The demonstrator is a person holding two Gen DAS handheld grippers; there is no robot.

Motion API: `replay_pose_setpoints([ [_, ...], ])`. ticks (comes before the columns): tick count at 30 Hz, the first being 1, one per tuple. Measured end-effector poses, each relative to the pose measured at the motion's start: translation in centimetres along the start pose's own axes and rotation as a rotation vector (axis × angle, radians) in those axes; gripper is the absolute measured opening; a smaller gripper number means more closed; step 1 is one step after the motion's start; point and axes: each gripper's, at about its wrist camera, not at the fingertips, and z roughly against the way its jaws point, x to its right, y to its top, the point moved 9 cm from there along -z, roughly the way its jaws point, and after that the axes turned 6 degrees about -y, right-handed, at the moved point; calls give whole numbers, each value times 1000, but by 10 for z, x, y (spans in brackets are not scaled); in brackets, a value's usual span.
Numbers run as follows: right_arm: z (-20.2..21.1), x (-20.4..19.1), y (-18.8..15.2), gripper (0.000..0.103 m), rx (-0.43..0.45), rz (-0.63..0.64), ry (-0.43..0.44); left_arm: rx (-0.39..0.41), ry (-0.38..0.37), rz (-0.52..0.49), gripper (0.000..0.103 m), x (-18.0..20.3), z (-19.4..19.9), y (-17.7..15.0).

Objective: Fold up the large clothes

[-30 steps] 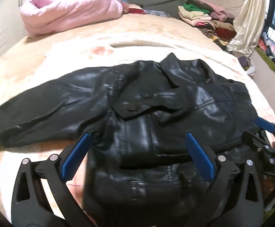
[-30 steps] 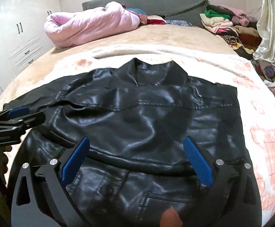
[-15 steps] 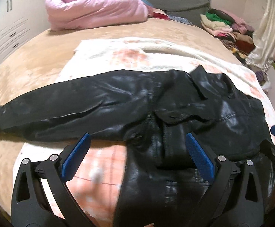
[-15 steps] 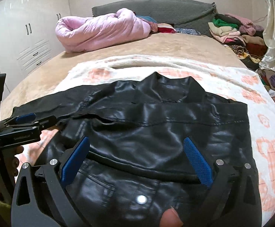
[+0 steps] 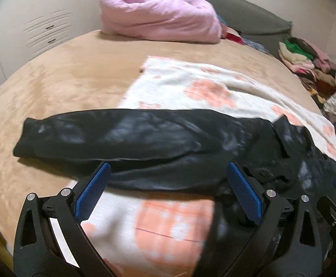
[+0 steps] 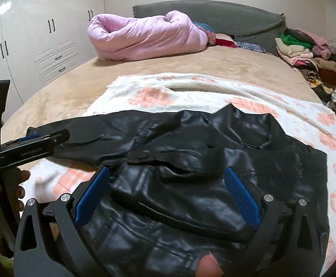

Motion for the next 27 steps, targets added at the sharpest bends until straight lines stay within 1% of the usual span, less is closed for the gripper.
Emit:
replay_pose_setpoints([
  [9, -15, -45, 19, 99, 3, 43, 63, 17, 97, 132, 94, -69, 5, 15],
  [13, -21, -63, 25, 99, 3, 64, 93, 28, 90, 176, 94, -84, 10, 19],
  [17, -29, -82, 28, 99, -4, 92, 118, 32, 116, 196, 94, -97, 12, 20],
  [21, -36, -107, 29, 99, -14, 142, 146, 19, 124, 238, 94, -116, 11, 20],
  [24, -39, -123, 27, 99, -21, 169, 164, 9, 143, 294, 94, -137, 8, 19],
  [27, -39, -132, 24, 99, -25, 170, 194, -6, 159, 340, 94, -156, 6, 15],
])
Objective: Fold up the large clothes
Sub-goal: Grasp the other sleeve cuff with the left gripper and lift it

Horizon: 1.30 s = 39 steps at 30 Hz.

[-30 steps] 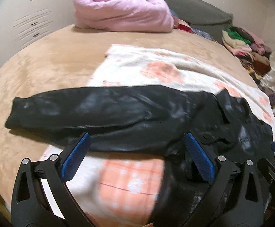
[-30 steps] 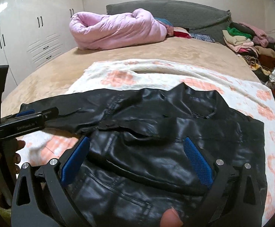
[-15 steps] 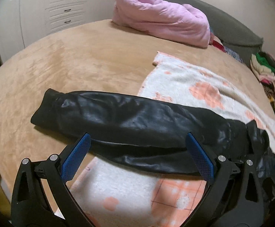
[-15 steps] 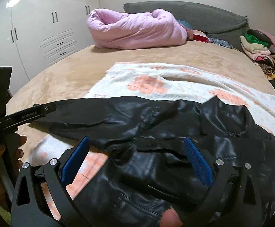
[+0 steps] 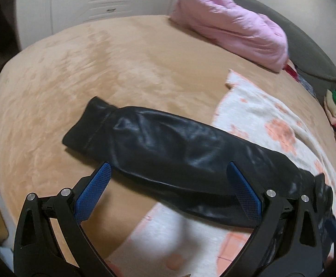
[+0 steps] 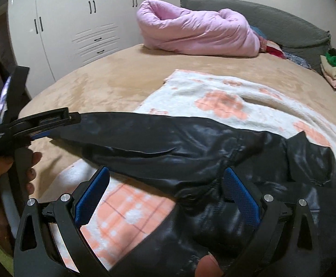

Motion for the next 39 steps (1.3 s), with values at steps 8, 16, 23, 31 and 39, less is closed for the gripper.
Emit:
replay_pose_setpoints([
  [8, 4, 8, -12, 99, -15, -6, -9, -88, 37, 128, 94, -40, -29, -8],
  [16, 18, 47, -30, 99, -24, -72, -44, -95, -39, 271, 91, -60, -53, -5],
  [23, 34, 79, -45, 99, -12, -132, -74, -32, -114, 279, 13, -52, -49, 8],
  [31, 57, 113, -69, 99, 15, -208, -123, 201, -296, 129, 4, 14, 34, 46],
  [39, 83, 149, -107, 99, 5, -293, -166, 343, -412, -60, 1, 96, 102, 48],
])
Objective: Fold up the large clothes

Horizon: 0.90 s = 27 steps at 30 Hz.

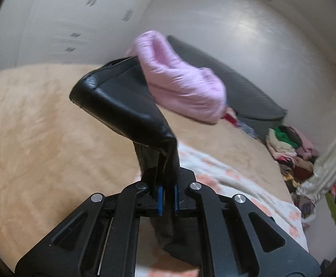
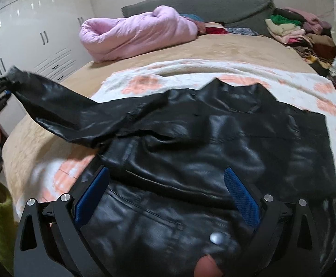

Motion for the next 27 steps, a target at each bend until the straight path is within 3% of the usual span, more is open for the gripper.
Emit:
replay_pose_setpoints([
  [11, 34, 82, 13, 99, 70, -106, -83, -47, -190, -290, 0, 163, 8, -39],
  [17, 53, 132, 29, 99, 137, -135, -152, -107, -267, -376, 0, 228, 3, -74],
  [23, 66, 188, 18, 99, 155, -278, -164, -212, -322, -494, 0, 276, -14, -132],
  [27, 75, 222, 8, 99, 177, -420, -105, -320, -313, -599, 0, 294, -31, -190],
])
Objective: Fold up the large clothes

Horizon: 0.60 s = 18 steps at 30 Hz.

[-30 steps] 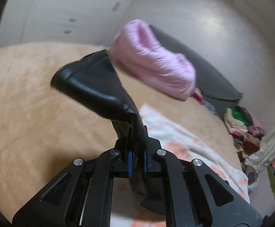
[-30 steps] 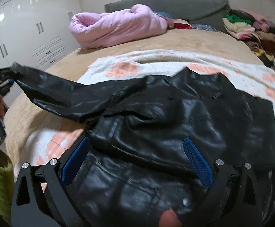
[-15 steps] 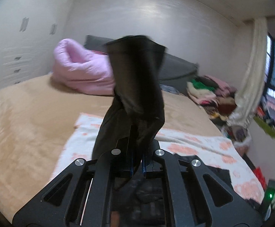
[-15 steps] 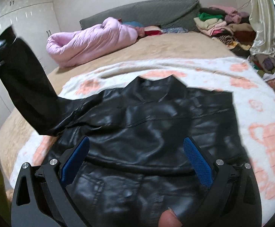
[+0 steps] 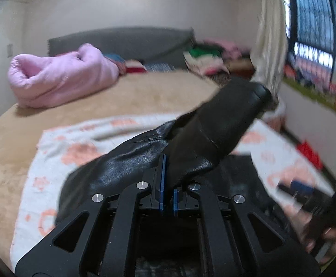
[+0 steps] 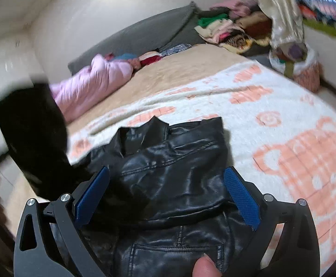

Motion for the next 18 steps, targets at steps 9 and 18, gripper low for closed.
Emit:
replay_pose_setpoints([
  [9, -2, 37, 4, 99, -53, -153, 70, -258, 10, -167, 2, 48, -71, -100],
  [18, -35, -2, -38, 99, -304, -239, 304, -335, 40, -301, 86, 56, -69, -154],
])
